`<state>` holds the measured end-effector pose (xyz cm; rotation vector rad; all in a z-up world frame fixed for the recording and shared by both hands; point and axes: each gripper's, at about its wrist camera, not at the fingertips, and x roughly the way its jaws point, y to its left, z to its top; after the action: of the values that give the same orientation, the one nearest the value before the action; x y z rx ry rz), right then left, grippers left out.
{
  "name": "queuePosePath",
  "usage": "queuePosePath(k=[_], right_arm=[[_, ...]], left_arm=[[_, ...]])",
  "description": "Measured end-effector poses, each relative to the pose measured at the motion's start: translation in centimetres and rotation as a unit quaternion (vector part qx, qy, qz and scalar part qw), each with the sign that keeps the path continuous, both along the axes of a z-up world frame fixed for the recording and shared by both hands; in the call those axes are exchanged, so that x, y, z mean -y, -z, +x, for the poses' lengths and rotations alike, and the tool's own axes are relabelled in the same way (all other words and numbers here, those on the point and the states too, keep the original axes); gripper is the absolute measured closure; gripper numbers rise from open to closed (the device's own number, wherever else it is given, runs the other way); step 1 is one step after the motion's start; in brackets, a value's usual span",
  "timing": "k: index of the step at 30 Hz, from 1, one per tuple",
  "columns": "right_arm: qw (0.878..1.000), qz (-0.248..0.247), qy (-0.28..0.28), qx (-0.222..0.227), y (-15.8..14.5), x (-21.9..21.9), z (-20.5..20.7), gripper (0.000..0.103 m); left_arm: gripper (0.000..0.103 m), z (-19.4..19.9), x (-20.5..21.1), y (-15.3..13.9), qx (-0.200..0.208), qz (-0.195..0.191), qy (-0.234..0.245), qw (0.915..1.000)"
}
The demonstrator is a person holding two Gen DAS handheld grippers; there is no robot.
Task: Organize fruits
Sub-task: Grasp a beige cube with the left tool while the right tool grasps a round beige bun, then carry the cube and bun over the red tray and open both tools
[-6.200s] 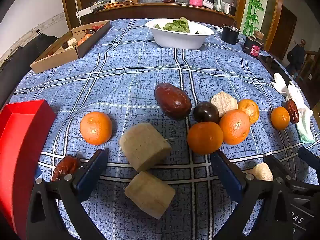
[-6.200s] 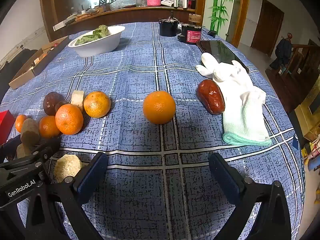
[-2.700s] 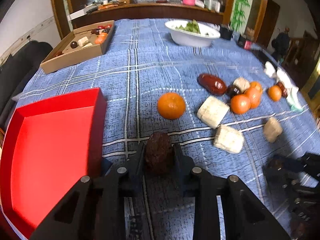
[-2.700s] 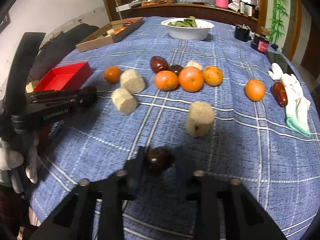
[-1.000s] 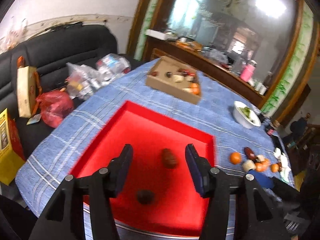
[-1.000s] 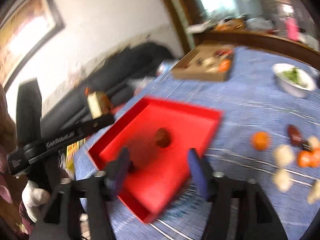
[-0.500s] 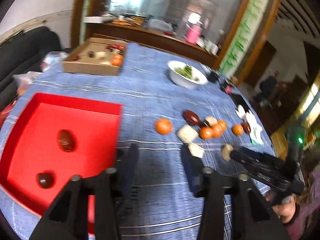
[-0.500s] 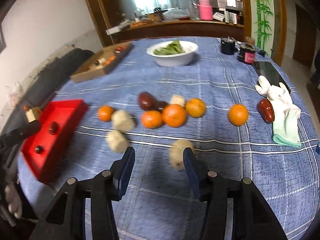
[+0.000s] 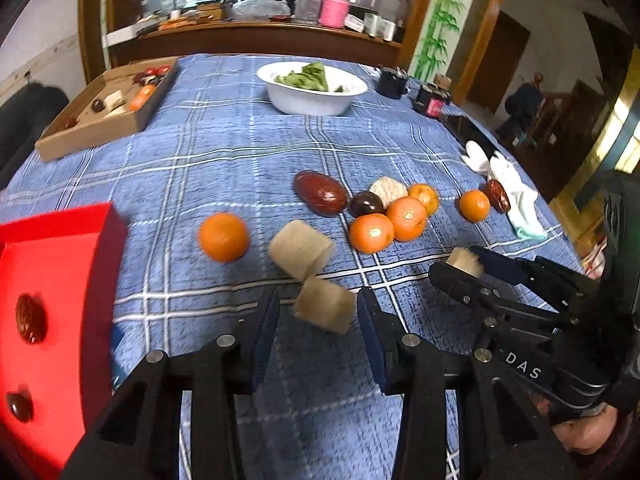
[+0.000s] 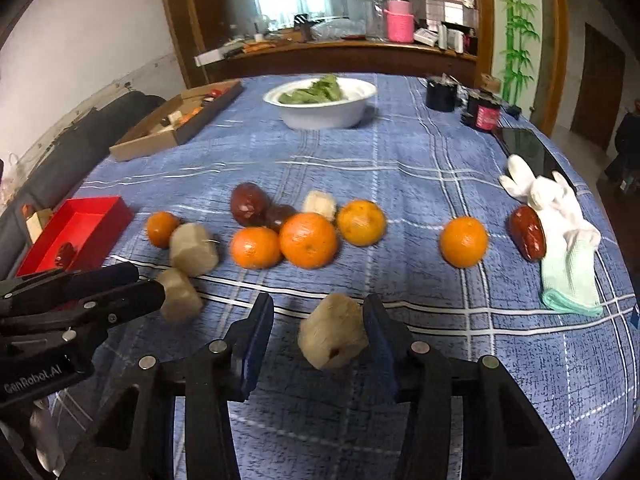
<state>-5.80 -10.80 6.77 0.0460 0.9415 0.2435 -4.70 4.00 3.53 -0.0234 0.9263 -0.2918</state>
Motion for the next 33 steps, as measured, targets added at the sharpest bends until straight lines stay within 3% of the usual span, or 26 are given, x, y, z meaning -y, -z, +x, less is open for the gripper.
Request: queuePosePath(k=[3,7,9,10,15,19,22,25,28,33], right_arm=[[0.999,0.018,0.01,-0.033,1.1,1.0,0.7,0.053],[0.999,0.022,0.006,-0.031,1.1,1.1,0.8,0.056],[1.0,0.01,0.007,-0.027,1.2,0.8,0.7,0.064],[1.0,0.01,0.006,-0.027,1.1,0.7,0.6,0.072],[0.999,0.021,0.013,-0.031,1.1,1.3,0.7,0.077],[0.995,0.093,0.011,-0.034,0.7,2.6,0.7,0.077],[0.979,0.2,-0.007,-0.029,0.1,4.1,0.5,0.076],[0.965,0.26,-0.016,-0.046,0.5,4.7,0.8,0.076],[0.962,0.27,-0.02,-0.044,0.4,4.5,0.8,0.076],[0.97,0.241,-0.03,-0.027,-1.4,2.0,0.0,0.076]], left_arm=[[0.064,0.3,0.8,0.5,0.001,0.008,0.01,0.9999],[0.064,0.9,1.2,1.6,-0.009,0.019,0.008,0.9997],[0.065,1.1,1.1,2.1,-0.013,0.021,0.007,0.9997],[0.07,1.2,1.2,2.3,-0.014,0.026,0.006,0.9995],[0.071,0.6,0.8,2.0,0.002,0.029,-0.005,0.9996],[0.071,-0.6,-0.9,0.5,0.021,0.008,-0.026,0.9994],[0.07,-1.6,-2.7,-1.1,0.034,-0.006,-0.041,0.9986],[0.07,-2.9,-5.0,-2.8,0.052,-0.016,-0.059,0.9968],[0.07,-4.3,-8.5,-4.1,0.069,-0.023,-0.089,0.9934],[0.07,-6.4,-16.8,-5.6,0.085,-0.028,-0.179,0.9798]])
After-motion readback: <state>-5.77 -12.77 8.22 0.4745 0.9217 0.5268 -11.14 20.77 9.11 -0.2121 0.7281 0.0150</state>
